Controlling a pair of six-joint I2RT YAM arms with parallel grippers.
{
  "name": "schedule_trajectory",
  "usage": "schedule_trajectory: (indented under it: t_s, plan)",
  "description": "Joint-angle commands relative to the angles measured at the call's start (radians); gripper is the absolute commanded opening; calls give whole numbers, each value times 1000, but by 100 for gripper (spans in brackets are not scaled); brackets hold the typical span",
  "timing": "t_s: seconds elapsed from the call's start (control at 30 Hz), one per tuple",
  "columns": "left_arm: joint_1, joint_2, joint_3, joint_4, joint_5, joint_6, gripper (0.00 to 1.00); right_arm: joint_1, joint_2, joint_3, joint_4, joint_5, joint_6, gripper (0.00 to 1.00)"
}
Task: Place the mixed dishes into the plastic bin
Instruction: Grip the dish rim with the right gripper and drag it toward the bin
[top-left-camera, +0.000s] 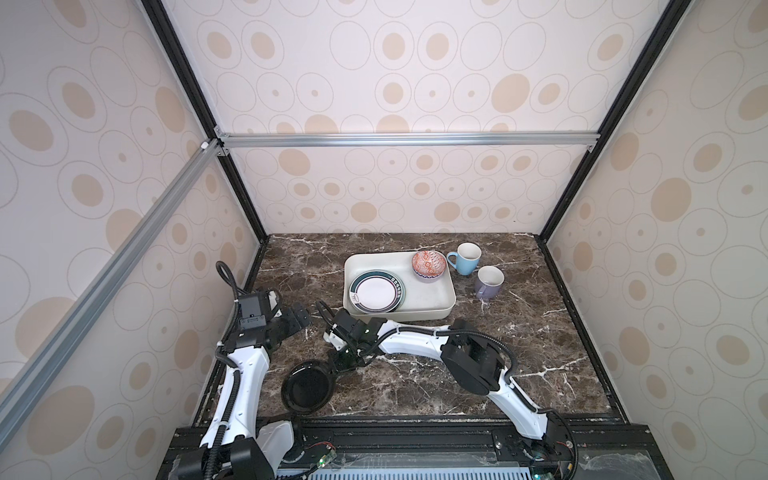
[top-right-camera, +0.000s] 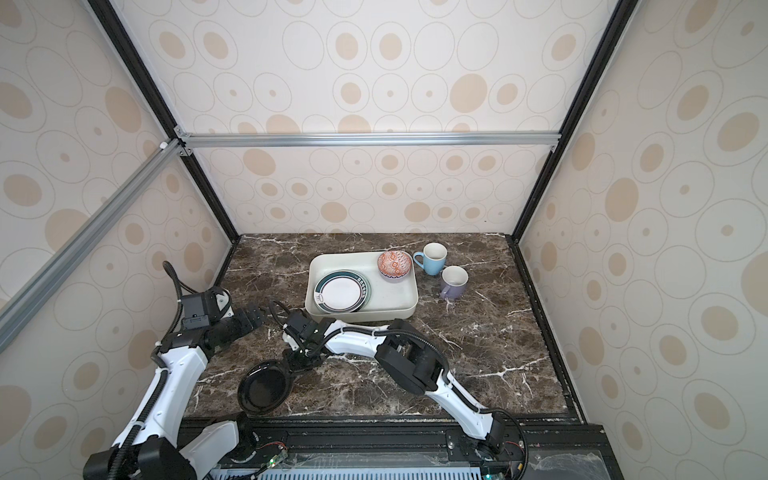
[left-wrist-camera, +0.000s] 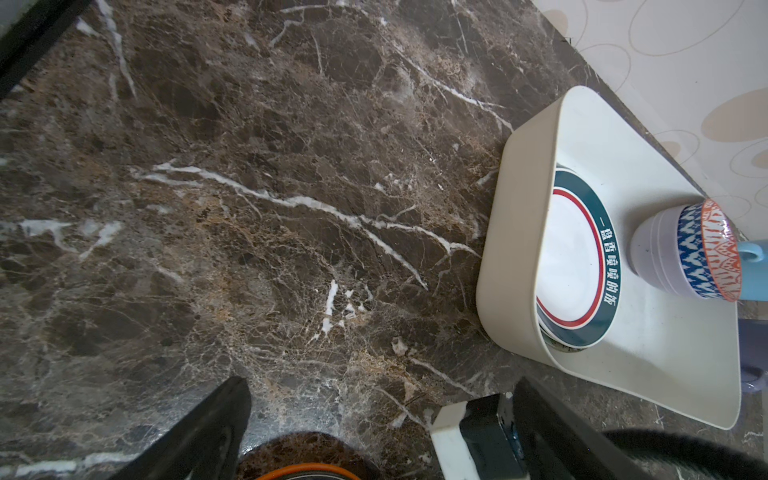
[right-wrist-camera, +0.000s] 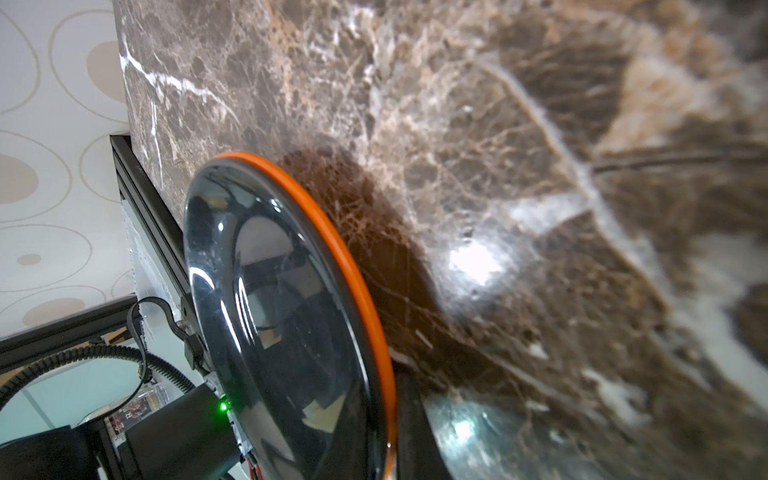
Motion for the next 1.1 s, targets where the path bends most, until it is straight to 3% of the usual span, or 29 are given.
schedule_trajectory:
  t_s: [0.0, 0.33, 0.67, 0.8, 1.07]
  plan:
    - [7, -8, 1, 11, 2, -4, 99, -29, -2, -65, -55, 74, 6, 7]
    - [7, 1, 15, 18, 8, -11, 99, -109, -144, -246, -31, 102, -23, 6]
    - [-11, -45, -30, 45, 33, -33, 99, -172, -427, -570, -99, 265, -90, 7]
    - [-86, -58, -38, 44, -4, -45, 99, -190, -503, -671, -113, 299, -92, 8]
    - [-332, -63, -82, 79, -92, -113, 97, -234, -607, -817, -112, 347, -79, 9]
